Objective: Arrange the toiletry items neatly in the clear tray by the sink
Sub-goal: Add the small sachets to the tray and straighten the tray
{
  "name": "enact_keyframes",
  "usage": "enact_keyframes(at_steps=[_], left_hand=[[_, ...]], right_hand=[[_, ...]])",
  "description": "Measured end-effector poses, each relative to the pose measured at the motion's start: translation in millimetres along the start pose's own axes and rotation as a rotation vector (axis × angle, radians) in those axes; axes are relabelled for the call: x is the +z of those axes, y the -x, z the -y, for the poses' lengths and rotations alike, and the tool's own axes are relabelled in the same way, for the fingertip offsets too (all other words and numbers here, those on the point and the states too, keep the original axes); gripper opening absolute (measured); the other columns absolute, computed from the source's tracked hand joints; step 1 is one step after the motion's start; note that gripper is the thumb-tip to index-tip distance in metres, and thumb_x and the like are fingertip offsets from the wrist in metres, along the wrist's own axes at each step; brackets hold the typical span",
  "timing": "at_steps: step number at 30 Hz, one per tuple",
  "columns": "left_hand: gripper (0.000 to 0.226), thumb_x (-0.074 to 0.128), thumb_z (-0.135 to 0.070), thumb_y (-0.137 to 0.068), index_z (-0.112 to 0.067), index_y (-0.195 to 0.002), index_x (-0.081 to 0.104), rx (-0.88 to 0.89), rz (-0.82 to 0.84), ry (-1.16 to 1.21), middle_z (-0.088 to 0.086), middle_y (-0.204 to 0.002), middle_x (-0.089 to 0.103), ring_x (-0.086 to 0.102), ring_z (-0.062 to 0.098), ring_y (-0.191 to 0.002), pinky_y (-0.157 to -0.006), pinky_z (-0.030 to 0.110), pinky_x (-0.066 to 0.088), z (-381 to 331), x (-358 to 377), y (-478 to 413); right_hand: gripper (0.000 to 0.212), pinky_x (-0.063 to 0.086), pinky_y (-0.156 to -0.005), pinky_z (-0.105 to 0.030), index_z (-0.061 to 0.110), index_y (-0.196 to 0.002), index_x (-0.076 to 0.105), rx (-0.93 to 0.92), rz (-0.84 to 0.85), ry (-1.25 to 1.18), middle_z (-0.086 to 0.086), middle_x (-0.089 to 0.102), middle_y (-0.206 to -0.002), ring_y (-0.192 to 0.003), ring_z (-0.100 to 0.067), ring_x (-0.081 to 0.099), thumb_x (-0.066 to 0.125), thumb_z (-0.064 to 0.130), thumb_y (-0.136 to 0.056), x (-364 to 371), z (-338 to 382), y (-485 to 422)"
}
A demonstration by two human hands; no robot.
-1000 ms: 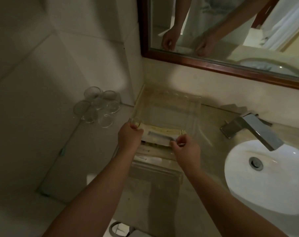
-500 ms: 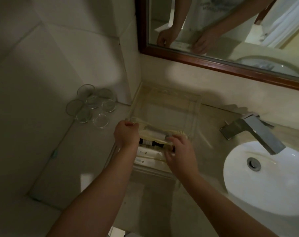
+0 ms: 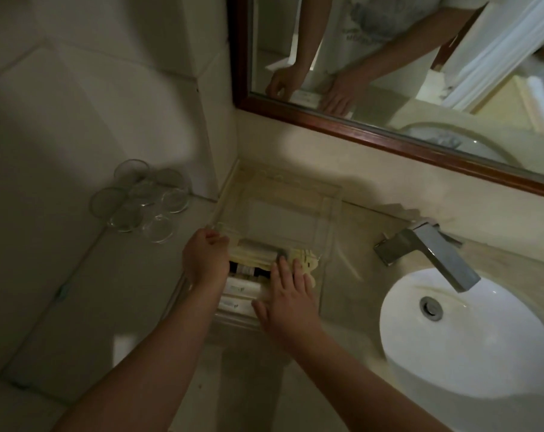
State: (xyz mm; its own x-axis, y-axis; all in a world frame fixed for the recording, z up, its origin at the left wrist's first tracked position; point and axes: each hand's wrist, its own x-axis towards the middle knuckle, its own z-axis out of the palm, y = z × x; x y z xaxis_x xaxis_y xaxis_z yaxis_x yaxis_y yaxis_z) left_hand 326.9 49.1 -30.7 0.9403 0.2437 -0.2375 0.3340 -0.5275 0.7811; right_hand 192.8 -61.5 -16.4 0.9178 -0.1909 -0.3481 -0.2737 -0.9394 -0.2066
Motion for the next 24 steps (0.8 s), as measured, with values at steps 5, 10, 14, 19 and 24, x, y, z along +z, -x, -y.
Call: enact_keyframes(at_steps=[5, 10, 14, 19, 24], left_hand=[[0.022, 0.068, -0.026, -0.076, -0.021, -0.097, 0.067, 0.146, 0.0, -0.246, 0.005, -0.105, 0.065, 0.057, 0.028, -0.1, -0.082, 0.039, 0.048, -1, -5, 4], [0.03, 0.068, -0.03, -0.075, -0.02, -0.103, 0.065, 0.169, 0.057, -0.33, 0.007, -0.112, 0.06, 0.054, 0.029, -0.104, -0.084, 0.041, 0.047, -2, -11, 2], [0.039, 0.058, -0.033, -0.079, -0.021, -0.116, 0.06, 0.187, 0.143, -0.193, 0.007, -0.115, 0.061, 0.058, 0.027, -0.105, -0.088, 0.043, 0.051, 4, -22, 7], [0.028, 0.059, -0.021, -0.082, -0.018, -0.11, 0.063, 0.192, 0.084, -0.183, -0.001, -0.103, 0.062, 0.06, 0.021, -0.095, -0.081, 0.034, 0.049, 27, -54, 28], [0.011, 0.05, -0.011, -0.087, -0.01, -0.083, 0.06, 0.074, 0.165, -0.222, 0.013, -0.086, 0.065, 0.063, 0.033, -0.087, -0.067, 0.031, 0.042, 62, -67, 41]], right_hand=[[0.083, -0.008, -0.118, -0.04, 0.015, -0.155, -0.002, 0.001, -0.001, -0.006, -0.004, -0.01, -0.164, -0.149, -0.027, -0.014, 0.015, 0.063, -0.089, -1, -4, -1], [0.075, -0.003, -0.12, -0.042, 0.018, -0.155, 0.009, -0.027, -0.02, -0.062, -0.002, -0.003, -0.165, -0.15, -0.025, -0.012, 0.034, 0.055, -0.096, -5, -6, -1], [0.057, 0.013, -0.12, -0.04, 0.022, -0.145, 0.039, -0.037, -0.179, -0.194, -0.003, 0.028, -0.158, -0.149, -0.026, 0.014, 0.051, 0.042, -0.093, -10, -14, 10], [0.038, 0.044, -0.091, -0.029, 0.023, -0.124, 0.055, 0.209, -0.462, -0.449, 0.001, 0.056, -0.122, -0.109, -0.011, 0.05, 0.063, 0.026, -0.087, -7, -42, 38], [0.044, 0.054, -0.074, -0.031, 0.019, -0.131, 0.048, 0.499, -0.138, -0.686, -0.003, 0.063, -0.112, -0.085, -0.011, 0.06, 0.058, 0.039, -0.093, -6, -69, 51]])
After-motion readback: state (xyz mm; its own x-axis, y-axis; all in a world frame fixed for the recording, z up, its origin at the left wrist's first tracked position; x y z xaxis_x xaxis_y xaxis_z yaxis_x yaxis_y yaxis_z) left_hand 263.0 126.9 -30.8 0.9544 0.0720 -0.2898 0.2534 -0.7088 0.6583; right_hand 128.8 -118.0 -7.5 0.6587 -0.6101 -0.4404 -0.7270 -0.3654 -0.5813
